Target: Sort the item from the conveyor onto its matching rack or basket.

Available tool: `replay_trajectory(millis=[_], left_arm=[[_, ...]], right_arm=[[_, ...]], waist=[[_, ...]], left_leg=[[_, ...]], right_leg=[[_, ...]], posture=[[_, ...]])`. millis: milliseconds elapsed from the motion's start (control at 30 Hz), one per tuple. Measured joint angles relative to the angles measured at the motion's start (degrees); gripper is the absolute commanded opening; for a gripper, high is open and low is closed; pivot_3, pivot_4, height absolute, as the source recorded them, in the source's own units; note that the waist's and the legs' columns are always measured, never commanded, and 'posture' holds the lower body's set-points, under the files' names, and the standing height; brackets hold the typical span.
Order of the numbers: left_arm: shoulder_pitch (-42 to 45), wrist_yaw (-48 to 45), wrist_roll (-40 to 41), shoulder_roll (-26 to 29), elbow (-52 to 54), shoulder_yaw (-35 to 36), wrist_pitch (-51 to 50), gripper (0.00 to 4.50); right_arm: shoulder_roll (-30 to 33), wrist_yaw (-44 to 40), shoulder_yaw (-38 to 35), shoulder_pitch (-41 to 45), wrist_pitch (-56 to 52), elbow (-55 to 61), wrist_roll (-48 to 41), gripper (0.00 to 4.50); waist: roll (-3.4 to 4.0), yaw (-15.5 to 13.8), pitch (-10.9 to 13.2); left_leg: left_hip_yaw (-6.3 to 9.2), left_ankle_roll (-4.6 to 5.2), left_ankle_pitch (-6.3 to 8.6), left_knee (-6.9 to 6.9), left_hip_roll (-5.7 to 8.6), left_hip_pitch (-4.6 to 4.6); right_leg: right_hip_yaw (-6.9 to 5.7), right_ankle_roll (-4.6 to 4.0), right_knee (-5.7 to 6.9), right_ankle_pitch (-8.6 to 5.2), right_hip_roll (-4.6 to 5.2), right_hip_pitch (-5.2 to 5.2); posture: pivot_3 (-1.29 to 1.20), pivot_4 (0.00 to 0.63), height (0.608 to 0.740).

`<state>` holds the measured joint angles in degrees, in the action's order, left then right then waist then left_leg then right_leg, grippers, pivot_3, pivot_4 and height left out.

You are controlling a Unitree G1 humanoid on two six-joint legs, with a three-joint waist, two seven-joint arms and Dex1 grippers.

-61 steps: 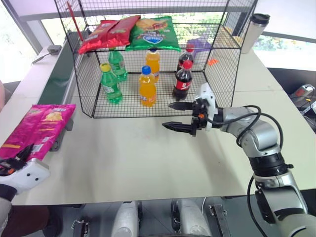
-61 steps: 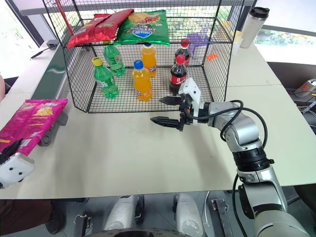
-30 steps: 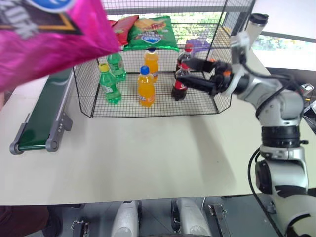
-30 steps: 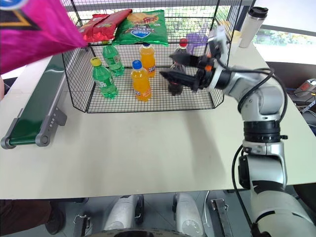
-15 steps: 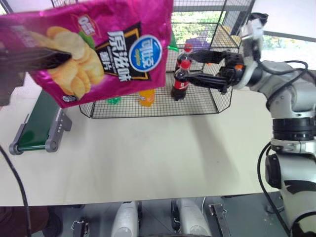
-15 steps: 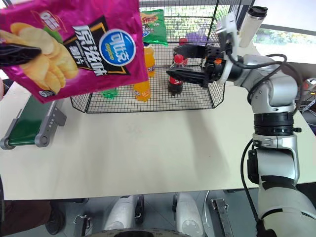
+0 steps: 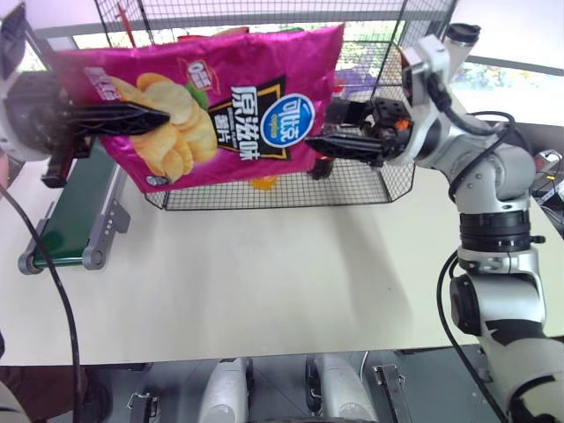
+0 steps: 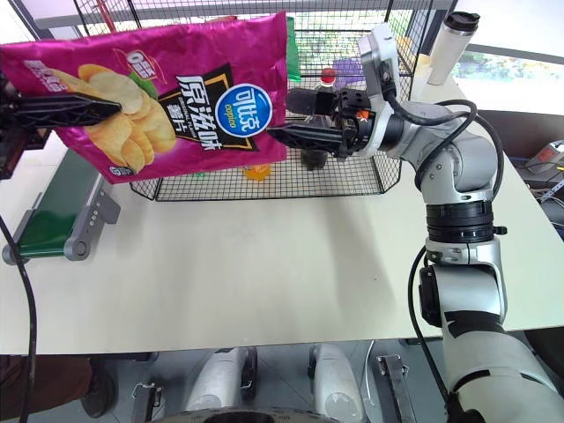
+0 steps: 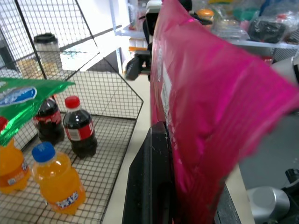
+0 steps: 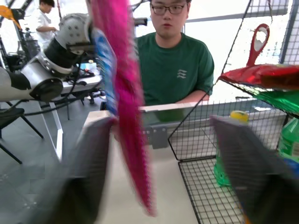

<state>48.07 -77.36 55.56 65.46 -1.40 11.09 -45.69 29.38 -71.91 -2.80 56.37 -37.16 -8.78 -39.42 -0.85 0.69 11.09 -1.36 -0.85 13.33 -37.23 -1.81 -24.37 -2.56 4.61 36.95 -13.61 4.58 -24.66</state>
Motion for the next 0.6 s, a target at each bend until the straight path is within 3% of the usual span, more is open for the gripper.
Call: replay_trajectory(millis=[100,533,600], left_arm=[[0.0,-0.1,-0.5,-1.0,-0.1,0.0,-0.1,0.0],[-0.2,0.1,-3.8,-2.4,-0.4,0.0,-0.1,0.0],[-0.7,0.3,-4.1,-2.4,-1.0,0.2,-0.2,0.54]], right_arm=[[-1.4,0.6,0.0,-0.1,-0.4,0.8,-0.5,0.03],[-1.3,0.7,0.4,-1.7,-3.7,5.1,-2.4,0.03],[-1.1,0.7,0.3,-1.7,-4.2,5.9,-2.9,0.0]], waist=[[0.0,0.0,0.0],[0.0,0.0,0.0],[0.0,0.0,0.0]], left_leg=[[0.0,0.0,0.0,0.0,0.0,-0.01],[0.0,0.0,0.0,0.0,0.0,0.0],[0.0,0.0,0.0,0.0,0.0,0.0]], right_leg=[[0.01,0.0,0.06,0.0,0.0,-0.04],[0.03,0.01,0.07,0.0,0.0,-0.05],[0.03,0.01,0.07,0.0,0.0,-0.05]], posture=[[0.0,0.15,0.74],[0.0,0.15,0.74],[0.0,0.15,0.74]])
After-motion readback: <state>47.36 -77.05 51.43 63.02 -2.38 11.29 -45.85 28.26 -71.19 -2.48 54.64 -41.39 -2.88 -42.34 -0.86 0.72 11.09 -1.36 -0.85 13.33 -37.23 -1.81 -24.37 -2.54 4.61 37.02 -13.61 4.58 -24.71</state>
